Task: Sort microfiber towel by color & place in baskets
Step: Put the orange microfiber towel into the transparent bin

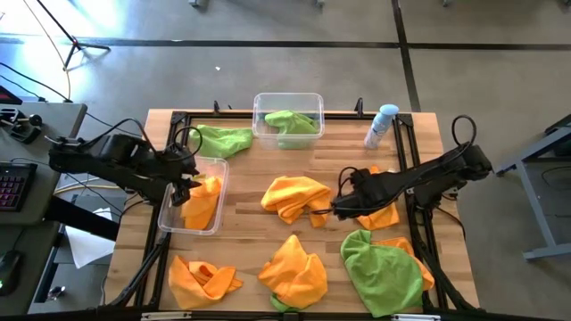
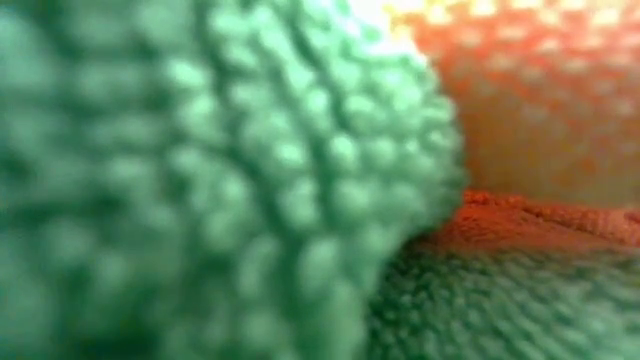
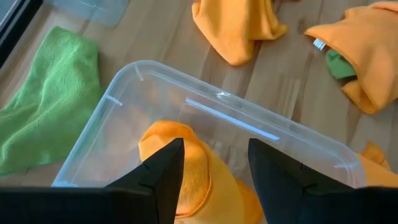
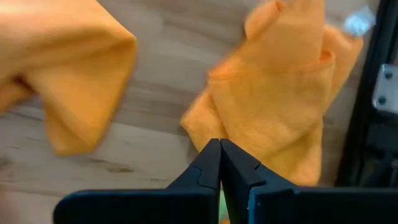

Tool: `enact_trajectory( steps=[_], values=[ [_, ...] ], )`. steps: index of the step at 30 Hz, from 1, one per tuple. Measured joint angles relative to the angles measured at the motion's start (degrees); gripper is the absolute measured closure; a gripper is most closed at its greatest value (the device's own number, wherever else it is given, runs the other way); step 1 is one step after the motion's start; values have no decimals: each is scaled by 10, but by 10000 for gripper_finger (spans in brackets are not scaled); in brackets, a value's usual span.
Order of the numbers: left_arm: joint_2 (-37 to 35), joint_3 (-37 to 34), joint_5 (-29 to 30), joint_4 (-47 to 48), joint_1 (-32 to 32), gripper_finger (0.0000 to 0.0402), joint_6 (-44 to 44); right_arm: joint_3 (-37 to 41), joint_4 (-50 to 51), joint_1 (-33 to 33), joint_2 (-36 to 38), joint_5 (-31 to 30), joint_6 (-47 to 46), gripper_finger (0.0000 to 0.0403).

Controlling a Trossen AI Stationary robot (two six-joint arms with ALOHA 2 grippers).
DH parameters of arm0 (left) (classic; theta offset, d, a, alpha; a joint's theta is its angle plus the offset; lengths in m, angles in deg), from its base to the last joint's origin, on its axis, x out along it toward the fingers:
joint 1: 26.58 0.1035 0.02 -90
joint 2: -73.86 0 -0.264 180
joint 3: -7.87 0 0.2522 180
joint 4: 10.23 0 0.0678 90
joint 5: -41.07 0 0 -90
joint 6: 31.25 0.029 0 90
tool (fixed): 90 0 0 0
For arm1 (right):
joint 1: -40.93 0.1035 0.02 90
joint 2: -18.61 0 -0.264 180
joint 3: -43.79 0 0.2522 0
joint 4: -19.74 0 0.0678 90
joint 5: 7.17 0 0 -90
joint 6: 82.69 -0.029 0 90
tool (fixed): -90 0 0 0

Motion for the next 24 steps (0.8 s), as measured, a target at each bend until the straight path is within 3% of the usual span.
enact_trajectory(
  steps=[5,11,24],
  values=[
    [0,0,-2,0,0,234,0,49,-66,-14,-1,19,10,359],
    [0,0,-14,0,0,234,0,56,-192,-19,0,-53,89,316],
    [0,0,-14,-16,0,234,0,55,-467,-99,-35,-43,518,232]
  ],
)
